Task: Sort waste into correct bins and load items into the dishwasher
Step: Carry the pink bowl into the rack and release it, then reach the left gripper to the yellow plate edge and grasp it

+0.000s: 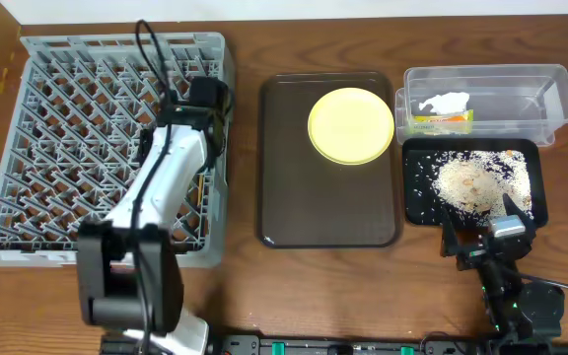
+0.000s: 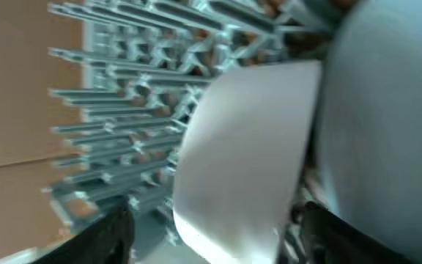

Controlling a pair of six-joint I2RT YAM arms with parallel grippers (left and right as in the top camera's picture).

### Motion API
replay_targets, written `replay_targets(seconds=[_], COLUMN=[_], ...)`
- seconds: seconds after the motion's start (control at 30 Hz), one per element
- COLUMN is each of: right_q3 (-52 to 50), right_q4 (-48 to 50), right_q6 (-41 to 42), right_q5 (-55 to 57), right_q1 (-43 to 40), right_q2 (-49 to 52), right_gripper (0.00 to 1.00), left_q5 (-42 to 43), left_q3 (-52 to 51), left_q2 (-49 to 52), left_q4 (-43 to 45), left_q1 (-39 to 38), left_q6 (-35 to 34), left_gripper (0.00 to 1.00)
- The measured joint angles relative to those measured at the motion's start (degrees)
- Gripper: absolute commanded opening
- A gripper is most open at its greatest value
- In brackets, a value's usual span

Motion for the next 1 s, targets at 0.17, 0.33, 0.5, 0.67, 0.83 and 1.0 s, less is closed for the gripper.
replay_targets(seconds=[0.17, 0.33, 0.5, 0.67, 0.83, 1.0], right_q3=[0.0, 0.0, 0.0, 0.0, 0.0, 0.0], right_q4=[0.0, 0.0, 0.0, 0.0, 0.0, 0.0], right_q6=[0.0, 0.0, 0.0, 0.0, 0.0, 0.0], right_q5=[0.0, 0.0, 0.0, 0.0, 0.0, 0.0], right_q1=[0.0, 0.0, 0.0, 0.0, 0.0, 0.0], right_q2=[0.0, 0.0, 0.0, 0.0, 0.0, 0.0], right_gripper=[0.99, 0.99, 0.99, 0.99, 0.99, 0.99], left_q5=[13.0, 41.4, 52.9, 55.6, 55.8, 57.4], left_q3=[0.0, 0.0, 0.0, 0.0, 0.0, -0.1], left_q2=[-11.3, -23.8, -31.9, -35.8, -35.8, -35.4], left_q4=[-3.5, -9.2, -14.0, -14.4, -14.5, -4.4], left_q1=[0.0, -0.3, -8.0, -15.8, -16.2, -16.2], left_q6=[-1.1, -2.0, -2.1, -2.1, -2.2, -3.5], left_gripper=[0.77, 0.80, 0.88, 0.89, 0.95, 0.95])
